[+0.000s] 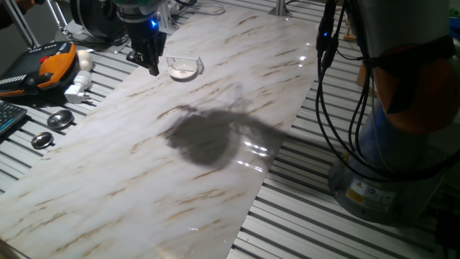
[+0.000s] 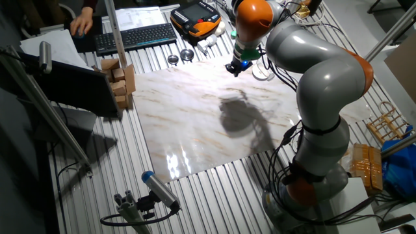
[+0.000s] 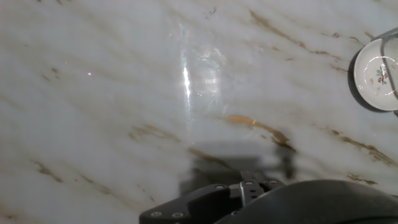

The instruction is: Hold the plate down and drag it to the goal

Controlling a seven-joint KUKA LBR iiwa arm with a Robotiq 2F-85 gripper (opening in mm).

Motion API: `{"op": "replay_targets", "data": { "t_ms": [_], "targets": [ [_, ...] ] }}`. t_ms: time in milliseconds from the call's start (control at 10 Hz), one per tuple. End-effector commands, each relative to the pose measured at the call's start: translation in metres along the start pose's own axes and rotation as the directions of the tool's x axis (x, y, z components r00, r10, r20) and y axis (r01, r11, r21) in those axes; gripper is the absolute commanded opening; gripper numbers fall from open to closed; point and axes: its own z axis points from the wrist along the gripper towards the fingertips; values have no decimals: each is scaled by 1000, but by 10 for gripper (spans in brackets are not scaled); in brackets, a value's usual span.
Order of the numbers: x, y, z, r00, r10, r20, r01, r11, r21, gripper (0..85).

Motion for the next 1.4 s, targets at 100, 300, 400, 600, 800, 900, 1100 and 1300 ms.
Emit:
{"op": "replay_targets", "data": {
  "t_ms": [100, 300, 400, 600, 800, 900, 1100, 1300],
  "targets": [
    [0, 0, 0, 1000, 4, 4, -4, 1000, 6, 0],
    [0, 0, 1, 1000, 7, 7, -7, 1000, 7, 0],
    [-1, 0, 1, 1000, 10, 8, -10, 1000, 8, 0],
    [-1, 0, 1, 1000, 15, 10, -15, 1000, 10, 0],
    [-4, 0, 1, 1000, 16, 12, -16, 1000, 13, 0],
    [-6, -2, 1, 1000, 12, 9, -12, 1000, 14, 0],
    [-8, -2, 0, 1000, 7, 5, -7, 1000, 7, 0],
    [-8, -1, -1, 1000, 9, 7, -9, 1000, 13, 0]
  ]
}}
